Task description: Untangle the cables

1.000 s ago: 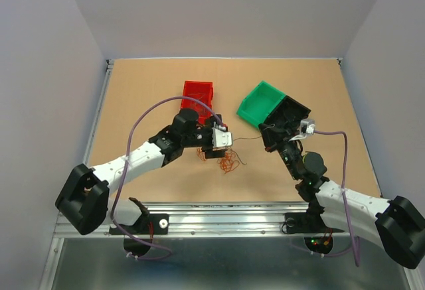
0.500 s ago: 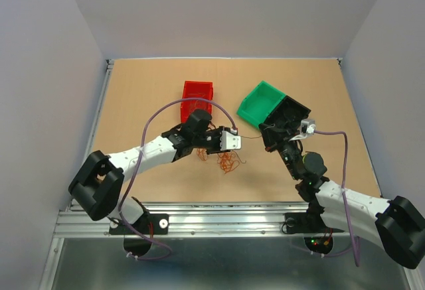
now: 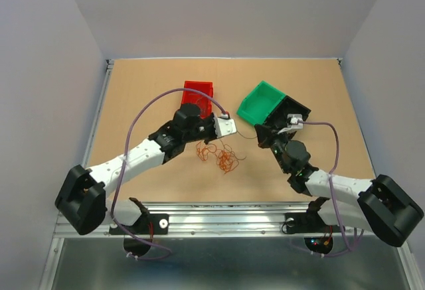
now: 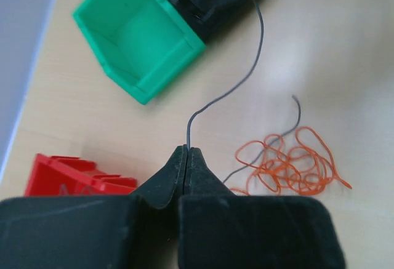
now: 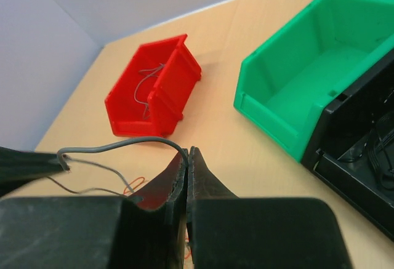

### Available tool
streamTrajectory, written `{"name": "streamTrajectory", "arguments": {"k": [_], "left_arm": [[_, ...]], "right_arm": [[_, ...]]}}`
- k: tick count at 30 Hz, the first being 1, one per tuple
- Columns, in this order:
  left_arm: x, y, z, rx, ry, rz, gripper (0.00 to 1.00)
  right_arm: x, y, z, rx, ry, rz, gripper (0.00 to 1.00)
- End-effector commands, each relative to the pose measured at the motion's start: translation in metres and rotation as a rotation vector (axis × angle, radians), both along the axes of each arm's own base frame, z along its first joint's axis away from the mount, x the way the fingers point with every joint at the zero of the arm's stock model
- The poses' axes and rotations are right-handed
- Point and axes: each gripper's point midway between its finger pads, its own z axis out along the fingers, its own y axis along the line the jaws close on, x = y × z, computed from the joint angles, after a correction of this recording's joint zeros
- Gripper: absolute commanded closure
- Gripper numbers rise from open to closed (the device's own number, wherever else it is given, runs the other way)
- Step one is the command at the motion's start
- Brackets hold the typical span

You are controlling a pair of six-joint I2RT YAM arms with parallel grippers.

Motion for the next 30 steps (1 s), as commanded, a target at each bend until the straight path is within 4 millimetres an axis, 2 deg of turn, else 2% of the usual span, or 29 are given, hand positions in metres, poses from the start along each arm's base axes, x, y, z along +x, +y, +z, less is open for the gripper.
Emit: {"name": "streamTrajectory", "arguments": {"k": [1, 2, 3, 8, 10, 13, 16, 20, 22, 24, 25, 26, 30], "left_arm": [[0.012, 0.01, 0.081, -0.237, -0.088, 0.109, 1.0], [0.018, 0.017, 0.088, -0.272, -0.072, 0.149, 1.0], [0.018, 0.022, 0.103, -0.315, -0.091, 0.164, 1.0], [0.03, 0.046, 0.13, -0.43, -0.056, 0.225, 1.0], [0.04, 0.059, 0.138, -0.47, -0.039, 0.268, 1.0], [0.053, 0.075, 0.145, -0.51, -0.026, 0.325, 1.0], [0.06, 0.088, 0.151, -0.548, -0.027, 0.368, 1.0], [0.065, 0.1, 0.155, -0.59, 0.01, 0.366, 1.0], [0.064, 0.097, 0.153, -0.585, 0.03, 0.34, 1.0], [0.065, 0.096, 0.151, -0.577, 0.033, 0.333, 1.0], [0.067, 0.096, 0.15, -0.575, 0.031, 0.336, 1.0], [0.069, 0.096, 0.147, -0.569, 0.038, 0.342, 1.0], [0.082, 0.099, 0.141, -0.56, 0.045, 0.396, 1.0]], "right_arm": [[0.02, 0.021, 0.017, 0.014, 0.01, 0.01, 1.0], [0.023, 0.027, 0.014, 0.007, 0.019, 0.03, 0.99], [0.026, 0.039, 0.012, -0.005, 0.028, 0.067, 1.0], [0.035, 0.081, 0.0, -0.037, 0.062, 0.219, 0.98], [0.035, 0.096, -0.013, -0.055, 0.092, 0.282, 0.91], [0.038, 0.108, -0.012, -0.062, 0.091, 0.326, 0.88], [0.039, 0.116, -0.018, -0.086, 0.107, 0.361, 0.96], [0.045, 0.123, -0.028, -0.123, 0.147, 0.373, 0.96], [0.047, 0.125, -0.032, -0.13, 0.159, 0.374, 0.89], [0.048, 0.125, -0.033, -0.132, 0.161, 0.373, 0.74], [0.047, 0.126, -0.032, -0.132, 0.16, 0.376, 0.71], [0.047, 0.124, -0.032, -0.13, 0.16, 0.37, 0.63], [0.047, 0.115, -0.03, -0.128, 0.155, 0.33, 0.55]]}}
